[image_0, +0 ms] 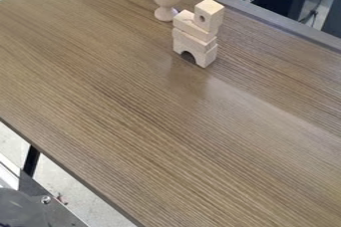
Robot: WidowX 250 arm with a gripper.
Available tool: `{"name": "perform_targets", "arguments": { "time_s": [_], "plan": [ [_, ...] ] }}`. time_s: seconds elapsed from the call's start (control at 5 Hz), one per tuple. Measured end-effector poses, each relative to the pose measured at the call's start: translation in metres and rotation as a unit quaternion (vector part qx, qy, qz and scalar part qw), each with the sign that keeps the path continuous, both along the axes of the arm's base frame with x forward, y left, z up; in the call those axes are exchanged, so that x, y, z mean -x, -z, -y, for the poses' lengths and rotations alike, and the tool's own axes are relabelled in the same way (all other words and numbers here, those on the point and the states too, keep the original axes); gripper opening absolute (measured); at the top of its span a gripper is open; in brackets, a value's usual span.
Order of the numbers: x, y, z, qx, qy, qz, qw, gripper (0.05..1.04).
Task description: Remove the white block from the arch and place it on the centre of the table
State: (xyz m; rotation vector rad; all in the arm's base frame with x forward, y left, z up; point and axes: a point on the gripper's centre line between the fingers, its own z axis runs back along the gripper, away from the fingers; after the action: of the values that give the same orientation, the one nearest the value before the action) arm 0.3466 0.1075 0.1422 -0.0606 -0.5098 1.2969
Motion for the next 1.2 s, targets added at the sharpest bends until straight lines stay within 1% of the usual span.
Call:
{"name": "perform_targets", "arguments": {
  "time_s": [0.2, 0.4, 0.6, 0.8, 1.0, 1.2],
  "plan": [
    [0.021, 0.001, -0.011, -0.007, 0.028, -0.014, 0.9995, 0.560],
    [0.038, 0.011, -0.020, -0.015, 0.078, -0.034, 0.9962, 0.560],
    [0.055, 0.023, -0.029, -0.034, 0.085, -0.077, 0.9929, 0.560],
    [0.068, 0.031, -0.044, -0.060, 0.032, -0.118, 0.9907, 0.560],
    [0.075, 0.055, -0.052, -0.073, -0.006, -0.170, 0.9827, 0.560],
    [0.078, 0.073, -0.057, -0.063, -0.082, -0.193, 0.9758, 0.560]
  ]
}}
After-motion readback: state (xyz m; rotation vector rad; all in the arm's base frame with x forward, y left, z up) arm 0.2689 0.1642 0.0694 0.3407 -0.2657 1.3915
